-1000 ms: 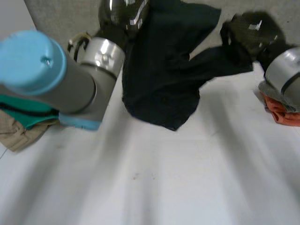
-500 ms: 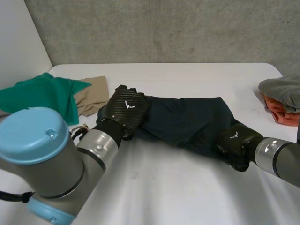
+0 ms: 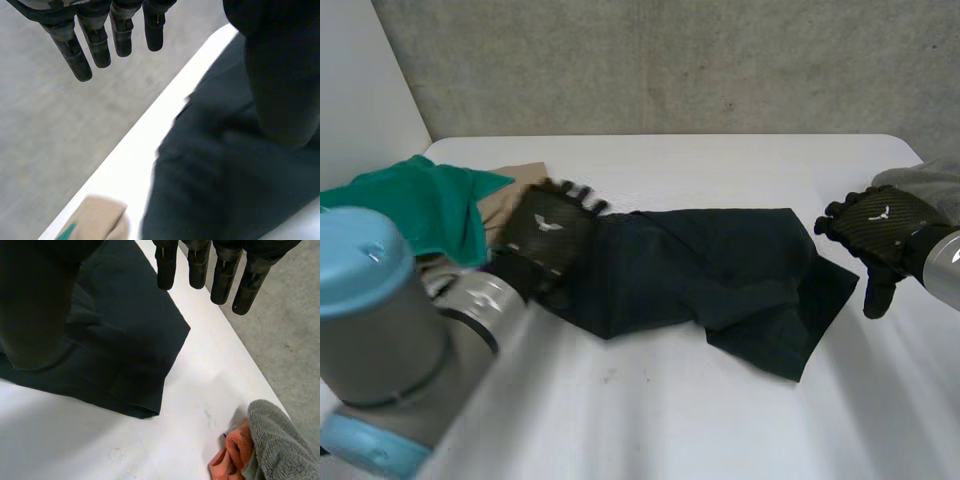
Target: Fold the laundry.
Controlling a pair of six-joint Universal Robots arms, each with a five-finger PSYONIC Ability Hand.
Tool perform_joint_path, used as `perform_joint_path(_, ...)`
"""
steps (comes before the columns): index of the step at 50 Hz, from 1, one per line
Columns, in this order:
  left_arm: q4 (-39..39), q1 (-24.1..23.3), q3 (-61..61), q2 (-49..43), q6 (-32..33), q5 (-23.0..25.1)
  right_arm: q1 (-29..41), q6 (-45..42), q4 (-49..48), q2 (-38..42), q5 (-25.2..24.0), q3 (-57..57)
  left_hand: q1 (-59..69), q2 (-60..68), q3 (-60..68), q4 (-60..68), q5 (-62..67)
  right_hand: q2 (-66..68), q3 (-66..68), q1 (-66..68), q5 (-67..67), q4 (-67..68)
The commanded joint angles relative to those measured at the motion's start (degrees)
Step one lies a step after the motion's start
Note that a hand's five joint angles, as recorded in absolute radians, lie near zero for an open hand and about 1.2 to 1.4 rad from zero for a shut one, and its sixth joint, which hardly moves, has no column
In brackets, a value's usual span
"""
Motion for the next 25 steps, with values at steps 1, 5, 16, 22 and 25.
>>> perform_joint_path(1,-0.6,11.0,-0.4,2.0,-0.7,1.7,-0.1,1.7,-0.9,2.2,0.0,0.6,-0.7,-1.5,-1.8,-1.5,-2.6,-2.5,-2.1,-1.3,-3.8,-3.4)
perform_joint_path(5,-0.6,17.4,-0.8,0.6,-0.5,6.6,0.1,3.4,-1.7,2.7,0.0,0.7,0.6,-0.2,-0.5,-0.2,-1.2,-2.5,-2.1,-1.3,-3.8,-3.4)
perform_joint_path(16,-0.1,22.2,4.1,-15.5,0.3,23.3,0.9,4.1,-4.5,4.5,0.0,1.7,11.6,10.7,10.4,10.8,9.7,-2.5,-2.1,-1.3,-3.8,-3.4)
perform_joint_path(22,0.1,22.7,10.0,-22.6,0.7,23.5,1.6,5.4,-5.4,4.9,0.0,2.8,12.9,12.1,11.8,12.1,11.0,-2.5,-2.1,-1.3,-3.8,-3.4)
perform_joint_path(25,0.5,22.3,12.0,-24.6,0.8,23.6,1.5,5.9,-6.0,4.9,0.0,3.6,14.2,13.4,13.1,13.4,12.4,-2.5,-2.1,-1.3,-3.8,-3.4)
